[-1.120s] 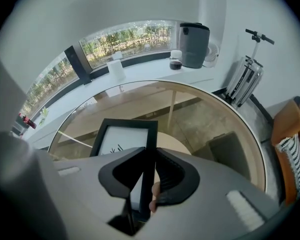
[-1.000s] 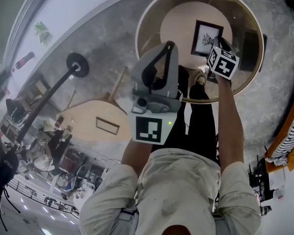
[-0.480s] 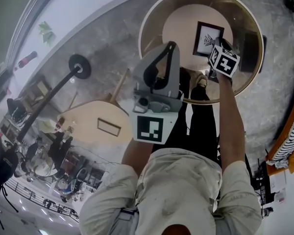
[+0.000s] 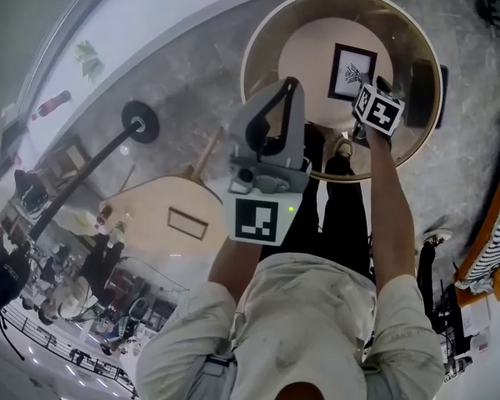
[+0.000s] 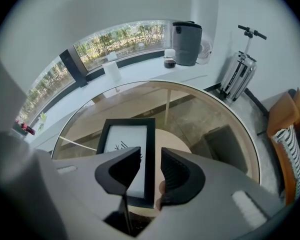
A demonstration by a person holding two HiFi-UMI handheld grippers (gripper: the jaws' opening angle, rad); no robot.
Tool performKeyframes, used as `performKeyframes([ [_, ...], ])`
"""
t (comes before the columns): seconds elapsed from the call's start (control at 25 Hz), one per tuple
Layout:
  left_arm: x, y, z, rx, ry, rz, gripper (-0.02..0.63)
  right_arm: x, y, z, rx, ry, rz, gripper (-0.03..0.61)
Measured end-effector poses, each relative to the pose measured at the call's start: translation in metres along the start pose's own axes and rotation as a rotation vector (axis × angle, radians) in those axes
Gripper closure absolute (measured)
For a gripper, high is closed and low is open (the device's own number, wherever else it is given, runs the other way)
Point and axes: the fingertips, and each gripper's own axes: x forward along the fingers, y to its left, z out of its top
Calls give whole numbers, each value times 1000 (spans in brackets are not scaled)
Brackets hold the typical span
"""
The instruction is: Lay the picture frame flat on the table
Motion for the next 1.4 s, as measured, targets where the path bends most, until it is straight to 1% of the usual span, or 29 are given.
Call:
performKeyframes([
  [0.32, -13, -13, 22, 9, -33, -2, 611, -26, 2, -6, 3, -29, 21, 446],
  [0.52, -20, -24, 42, 16, -58, -7, 611, -43, 5, -9, -3, -42, 43, 446],
  [0.96, -46, -49, 84, 35, -80, -10, 611, -98, 8, -15, -11, -76, 69, 445],
  [1.4, -78, -64, 118, 59, -103, 23, 611, -145, 13, -18, -38, -120, 109, 443],
])
